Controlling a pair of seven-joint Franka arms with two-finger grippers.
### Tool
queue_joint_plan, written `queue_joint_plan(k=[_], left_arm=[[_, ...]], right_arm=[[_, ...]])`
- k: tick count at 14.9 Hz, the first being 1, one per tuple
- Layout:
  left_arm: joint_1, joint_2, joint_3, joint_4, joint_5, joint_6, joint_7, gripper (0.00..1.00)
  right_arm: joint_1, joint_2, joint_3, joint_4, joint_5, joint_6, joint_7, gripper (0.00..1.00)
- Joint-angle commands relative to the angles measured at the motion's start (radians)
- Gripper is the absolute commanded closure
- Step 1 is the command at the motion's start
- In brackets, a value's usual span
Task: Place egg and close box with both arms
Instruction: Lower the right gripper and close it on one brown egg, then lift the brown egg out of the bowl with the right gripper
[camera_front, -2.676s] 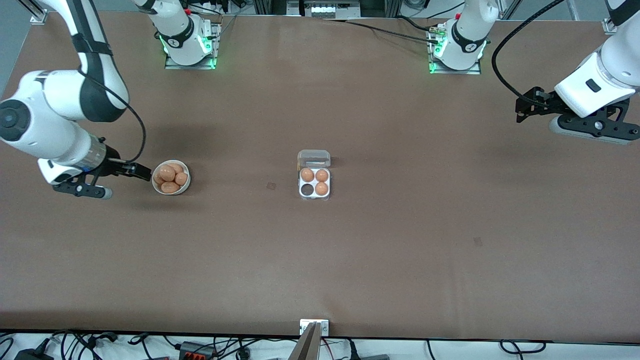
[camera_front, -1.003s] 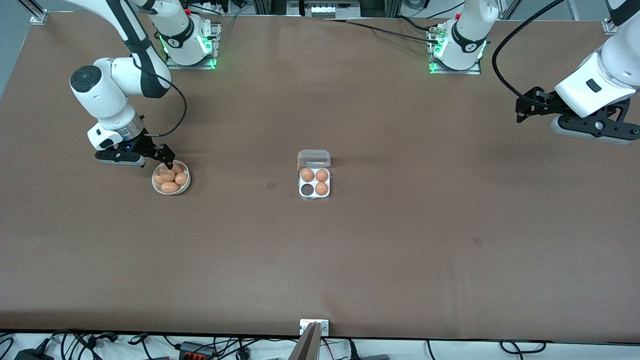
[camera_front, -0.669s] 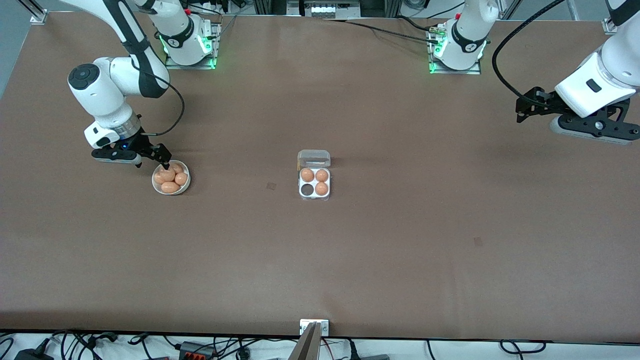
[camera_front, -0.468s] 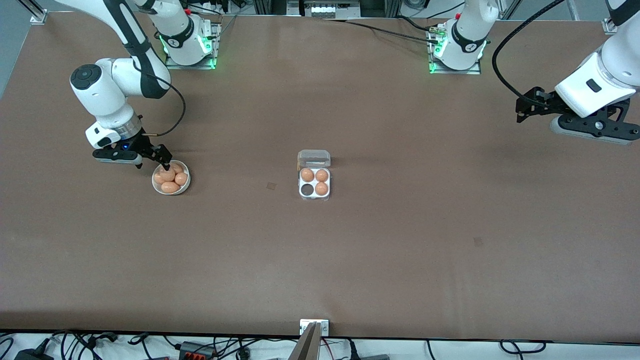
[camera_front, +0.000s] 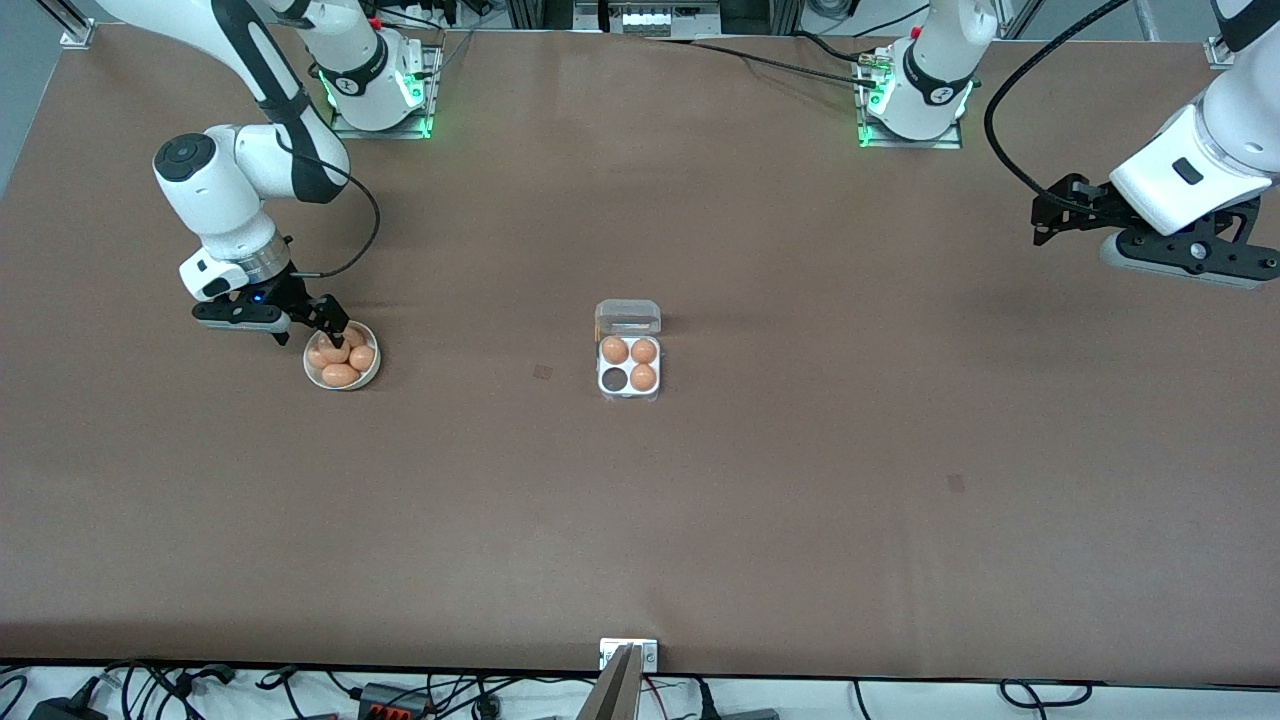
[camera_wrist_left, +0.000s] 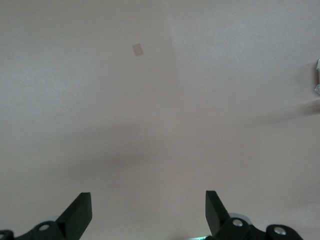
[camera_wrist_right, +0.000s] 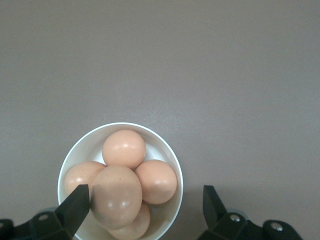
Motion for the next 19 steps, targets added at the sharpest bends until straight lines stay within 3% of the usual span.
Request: queue_joint_plan(k=[1, 6, 8, 15, 19], left_arm=[[0.001, -0.001, -0.002, 0.02, 0.007, -0.013, 0.012, 0.0], [0.004, -0.001, 0.0, 0.02, 0.007, -0.013, 0.015, 0.0], [0.002, -0.001, -0.002, 0.02, 0.007, -0.014, 0.012, 0.0], [0.002, -0.001, -0.002, 0.02, 0.007, -0.014, 0.012, 0.0], [0.002, -0.001, -0.002, 0.02, 0.007, -0.013, 0.014, 0.0]], right_arm=[[-0.004, -0.008, 0.001, -0.001, -0.001, 0.018, -0.023, 0.07], [0.001, -0.009, 0.006, -0.003, -0.001, 0.019, -0.019, 0.22], [0.001, -0.009, 0.007, -0.003, -0.001, 0.019, -0.016, 0.22], [0.016, -0.012, 0.009, -0.001, -0.001, 0.019, -0.005, 0.47], [0.016, -0.014, 0.009, -0.001, -0.001, 0.019, -0.002, 0.52]])
